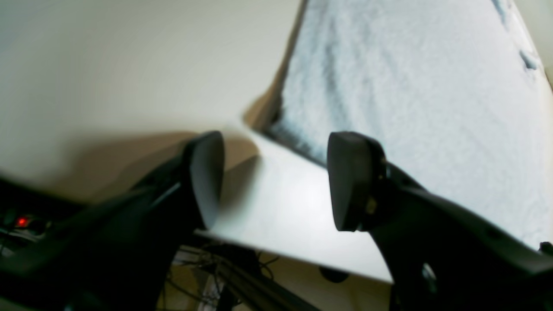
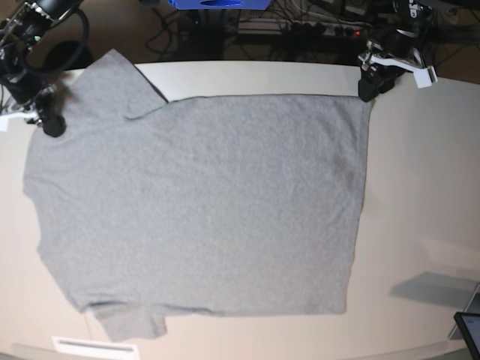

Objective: Fold the T-shirt properly
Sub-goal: 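Close both grippers on the shoulder edges of the grey shirt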

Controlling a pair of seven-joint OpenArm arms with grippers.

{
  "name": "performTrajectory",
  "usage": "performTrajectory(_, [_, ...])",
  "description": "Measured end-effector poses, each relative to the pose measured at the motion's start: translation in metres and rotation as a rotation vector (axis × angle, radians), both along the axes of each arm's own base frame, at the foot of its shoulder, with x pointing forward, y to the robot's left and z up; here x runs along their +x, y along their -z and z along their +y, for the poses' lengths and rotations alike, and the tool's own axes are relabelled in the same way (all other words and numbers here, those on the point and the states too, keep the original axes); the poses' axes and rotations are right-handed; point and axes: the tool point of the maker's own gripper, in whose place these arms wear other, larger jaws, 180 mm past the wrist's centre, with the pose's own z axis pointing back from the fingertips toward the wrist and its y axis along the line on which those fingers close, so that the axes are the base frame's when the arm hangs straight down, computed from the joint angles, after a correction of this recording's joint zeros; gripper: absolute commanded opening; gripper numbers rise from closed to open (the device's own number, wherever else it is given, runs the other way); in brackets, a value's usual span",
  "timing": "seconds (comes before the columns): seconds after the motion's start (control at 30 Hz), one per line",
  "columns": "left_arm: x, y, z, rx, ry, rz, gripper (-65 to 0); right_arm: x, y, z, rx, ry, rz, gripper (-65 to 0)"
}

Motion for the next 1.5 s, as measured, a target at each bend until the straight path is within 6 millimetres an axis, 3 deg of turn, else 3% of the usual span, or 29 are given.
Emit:
performTrajectory(0.27, [0.015, -0.004, -0.003, -0.007, 0.004, -0.033, -27.9, 0.0, 0.0, 0.0, 0.0, 0.0, 0.0, -64.9])
performTrajectory(0.57, [0.036, 0.017, -0.002, -0.133, -0.047, -0.063, -27.9, 0.0, 0.0, 0.0, 0.0, -0.001, 0.0, -64.9])
performTrajectory(0.87, [0.041, 0.019, -0.005, -0.16, -0.063, -0.081, -27.9, 0.0, 0.0, 0.0, 0.002, -0.002, 0.001, -64.9])
performTrajectory(1.07, [0.055, 0.022, -0.035, -0.179, 0.026, -0.081, -27.9, 0.0, 0.0, 0.001, 0.001, -0.003, 0.002, -64.9])
performTrajectory(1.2, [0.057, 0.022, -0.036, -0.18, 0.03, -0.082, -28.0, 0.0, 0.0, 0.001, 0.001, -0.003, 0.002, -64.9])
performTrajectory(1.27, [0.057, 0.022, -0.037, -0.176, 0.034, -0.079, -32.1, 0.0, 0.0, 0.0, 0.001, -0.002, 0.001, -64.9])
performTrajectory(1.43, [0.056, 0.024, -0.037, -0.16, 0.046, -0.069, -64.0, 0.0, 0.0, 0.0, 0.002, -0.002, 0.001, -64.9])
performTrajectory(1.5, [0.056, 0.024, -0.037, -0.161, 0.046, -0.069, -65.0, 0.0, 0.0, 0.001, 0.001, -0.003, 0.002, -64.9])
